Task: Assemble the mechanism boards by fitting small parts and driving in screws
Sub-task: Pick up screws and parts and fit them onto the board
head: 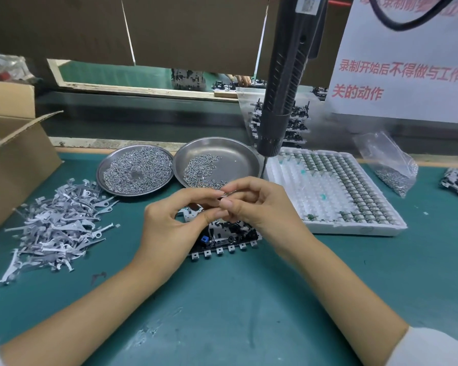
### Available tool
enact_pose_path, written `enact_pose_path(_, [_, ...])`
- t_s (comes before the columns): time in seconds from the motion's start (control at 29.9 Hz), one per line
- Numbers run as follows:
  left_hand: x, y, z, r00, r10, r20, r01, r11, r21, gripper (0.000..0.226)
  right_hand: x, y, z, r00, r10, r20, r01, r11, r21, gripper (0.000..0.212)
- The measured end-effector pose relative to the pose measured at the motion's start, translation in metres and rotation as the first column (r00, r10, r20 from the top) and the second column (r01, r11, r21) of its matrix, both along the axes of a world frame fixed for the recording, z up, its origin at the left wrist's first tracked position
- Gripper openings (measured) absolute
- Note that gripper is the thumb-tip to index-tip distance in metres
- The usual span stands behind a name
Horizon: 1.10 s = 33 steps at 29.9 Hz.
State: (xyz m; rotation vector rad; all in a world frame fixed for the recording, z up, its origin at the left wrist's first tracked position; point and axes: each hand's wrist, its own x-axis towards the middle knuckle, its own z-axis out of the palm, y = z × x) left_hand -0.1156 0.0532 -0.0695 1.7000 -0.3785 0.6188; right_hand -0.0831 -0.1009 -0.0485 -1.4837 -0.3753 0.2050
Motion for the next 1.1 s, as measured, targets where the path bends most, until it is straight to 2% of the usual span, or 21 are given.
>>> enact_pose_path(0.07, [0.000, -0.001, -0.001, 1.000, -0.017, -0.003, 0.017, 1.000, 0.001, 0.024, 0.000, 0.000, 0.001, 0.999, 0.020, -0.029, -0.020, 1.000, -0.011, 0.031])
enact_pose_path(0.17, [0.001, -0.001, -0.002, 1.000, -0.004, -0.002, 0.004, 1.000, 0.028, 0.019, 0.000, -0.009, 0.013, 0.994, 0.096, -0.053, -0.100, 0.991, -0.085, 0.020])
enact_pose_path(0.23, [0.002, 0.001, -0.003, 0.999, 0.036, -0.022, -0.035, 0.999, 0.013, 0.015, 0.003, -0.027, 0.027, 0.988, 0.153, -0.027, -0.154, 0.949, -0.274, 0.008])
enact_pose_path(0.27, [0.003, 0.002, -0.004, 0.998, 0.054, -0.044, -0.054, 0.998, -0.012, 0.014, 0.004, -0.039, 0.035, 0.989, 0.145, 0.010, -0.129, 0.908, -0.399, 0.003])
enact_pose_path(0.33, [0.005, 0.003, -0.005, 0.992, 0.069, -0.102, -0.078, 0.992, -0.094, 0.011, 0.008, -0.071, 0.044, 0.991, 0.027, 0.132, 0.056, 0.808, -0.587, 0.009])
enact_pose_path(0.4, [0.006, 0.003, -0.005, 0.988, 0.063, -0.144, -0.087, 0.982, -0.165, 0.010, 0.010, -0.104, 0.049, 0.958, -0.126, 0.256, 0.271, 0.684, -0.677, 0.015])
enact_pose_path(0.47, [0.008, 0.003, -0.005, 0.986, 0.062, -0.155, -0.090, 0.978, -0.186, 0.012, 0.011, -0.132, 0.048, 0.930, -0.162, 0.331, 0.366, 0.518, -0.774, 0.016])
enact_pose_path(0.53, [0.008, 0.002, -0.005, 0.986, 0.062, -0.158, -0.092, 0.978, -0.188, 0.012, 0.013, -0.149, 0.042, 0.940, -0.132, 0.314, 0.341, 0.408, -0.847, 0.019])
enact_pose_path(0.67, [0.008, 0.002, -0.005, 0.984, 0.060, -0.168, -0.092, 0.977, -0.190, 0.011, 0.013, -0.156, 0.030, 0.950, -0.076, 0.303, 0.309, 0.360, -0.880, 0.029])
enact_pose_path(0.73, [0.009, 0.003, -0.005, 0.983, 0.069, -0.170, -0.100, 0.978, -0.182, 0.014, 0.012, -0.155, 0.029, 0.952, -0.014, 0.307, 0.297, 0.299, -0.907, 0.037])
enact_pose_path(0.8, [0.009, 0.003, -0.005, 0.982, 0.073, -0.176, -0.105, 0.978, -0.179, 0.016, 0.011, -0.151, 0.029, 0.950, 0.073, 0.305, 0.291, 0.156, -0.944, 0.047])
enact_pose_path(0.87, [0.009, 0.004, -0.005, 0.982, 0.070, -0.174, -0.101, 0.980, -0.172, 0.017, 0.010, -0.146, 0.026, 0.933, 0.169, 0.317, 0.329, -0.050, -0.943, 0.063])
enact_pose_path(0.9, [0.009, 0.003, -0.004, 0.983, 0.066, -0.174, -0.096, 0.981, -0.172, 0.017, 0.008, -0.145, 0.025, 0.924, 0.203, 0.324, 0.352, -0.121, -0.928, 0.071])
enact_pose_path(0.94, [0.008, 0.002, -0.004, 0.983, 0.060, -0.175, -0.091, 0.980, -0.175, 0.017, 0.007, -0.144, 0.024, 0.914, 0.225, 0.338, 0.374, -0.145, -0.916, 0.076])
enact_pose_path(0.97, [0.008, 0.002, -0.004, 0.983, 0.055, -0.178, -0.087, 0.980, -0.181, 0.017, 0.006, -0.146, 0.023, 0.908, 0.236, 0.347, 0.384, -0.131, -0.914, 0.076])
enact_pose_path(1.1, [0.007, 0.001, -0.003, 0.978, 0.029, -0.207, -0.074, 0.974, -0.216, 0.017, 0.006, -0.152, 0.022, 0.916, 0.131, 0.379, 0.376, 0.048, -0.925, 0.055])
